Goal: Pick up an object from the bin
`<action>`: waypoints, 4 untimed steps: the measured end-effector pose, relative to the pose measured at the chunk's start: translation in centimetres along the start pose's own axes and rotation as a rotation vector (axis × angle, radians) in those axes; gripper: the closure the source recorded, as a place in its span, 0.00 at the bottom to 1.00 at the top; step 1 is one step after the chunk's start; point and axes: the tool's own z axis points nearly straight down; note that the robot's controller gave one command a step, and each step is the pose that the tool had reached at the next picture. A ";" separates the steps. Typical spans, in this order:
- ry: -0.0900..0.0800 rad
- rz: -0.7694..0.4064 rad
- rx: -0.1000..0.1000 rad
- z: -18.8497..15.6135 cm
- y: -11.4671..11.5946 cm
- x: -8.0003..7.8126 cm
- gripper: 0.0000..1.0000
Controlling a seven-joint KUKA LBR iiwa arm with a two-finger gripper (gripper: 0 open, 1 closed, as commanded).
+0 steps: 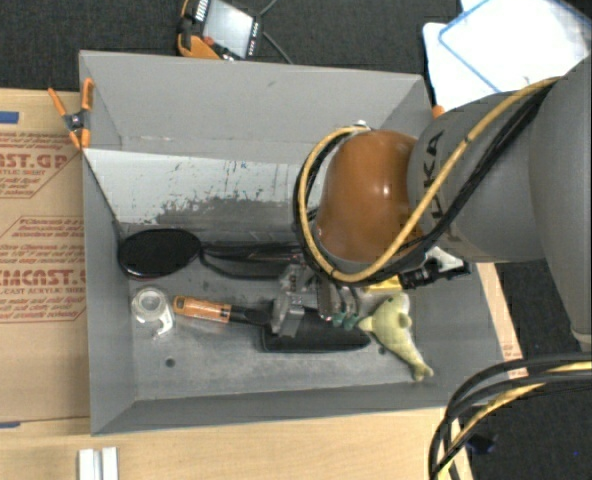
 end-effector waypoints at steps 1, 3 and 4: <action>0.000 0.000 0.000 0.0 0.0 0.0 1.00; -0.005 0.003 -0.001 7.2 0.8 2.6 1.00; -0.006 -0.049 0.001 2.2 -2.2 3.0 1.00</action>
Offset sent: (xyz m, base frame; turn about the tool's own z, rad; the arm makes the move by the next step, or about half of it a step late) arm -0.0315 -0.0037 -0.0706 -0.0321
